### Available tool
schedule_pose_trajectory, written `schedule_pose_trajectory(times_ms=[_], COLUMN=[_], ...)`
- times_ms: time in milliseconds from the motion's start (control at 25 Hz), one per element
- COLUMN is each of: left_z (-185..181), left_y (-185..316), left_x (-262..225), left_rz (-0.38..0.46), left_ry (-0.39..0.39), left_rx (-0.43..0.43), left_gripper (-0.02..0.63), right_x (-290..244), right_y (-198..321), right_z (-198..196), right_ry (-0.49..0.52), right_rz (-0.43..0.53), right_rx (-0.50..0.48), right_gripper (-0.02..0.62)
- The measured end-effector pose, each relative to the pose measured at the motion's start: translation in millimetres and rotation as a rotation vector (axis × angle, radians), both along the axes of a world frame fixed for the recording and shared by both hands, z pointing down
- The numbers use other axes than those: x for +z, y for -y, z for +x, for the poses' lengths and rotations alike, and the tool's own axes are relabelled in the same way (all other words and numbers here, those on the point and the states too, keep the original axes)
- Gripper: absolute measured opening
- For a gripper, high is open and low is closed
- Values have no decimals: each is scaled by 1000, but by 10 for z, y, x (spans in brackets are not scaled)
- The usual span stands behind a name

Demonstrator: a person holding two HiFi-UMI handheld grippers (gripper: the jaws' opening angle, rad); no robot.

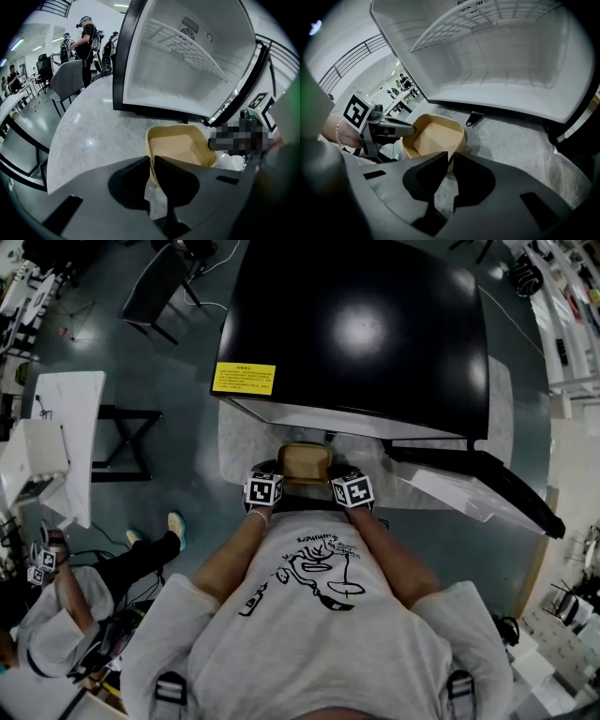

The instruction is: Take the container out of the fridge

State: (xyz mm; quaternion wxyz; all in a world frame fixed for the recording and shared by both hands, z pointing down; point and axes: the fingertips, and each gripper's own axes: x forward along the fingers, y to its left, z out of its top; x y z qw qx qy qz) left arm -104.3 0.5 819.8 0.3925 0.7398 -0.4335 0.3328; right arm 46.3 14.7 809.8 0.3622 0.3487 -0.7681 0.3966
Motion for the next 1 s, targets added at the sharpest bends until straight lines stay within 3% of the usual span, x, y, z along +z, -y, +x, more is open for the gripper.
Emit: schedule_pose_trajectory(times_ms=[1000], left_z=[3], left_y=[-36], left_x=[39], left_rz=[-2], left_ry=[44], left_rx=[39], left_gripper=[89], right_x=[-95], right_y=[43], right_z=[8], right_ry=[13], right_rz=[36], right_rx=[11], right_gripper=[69])
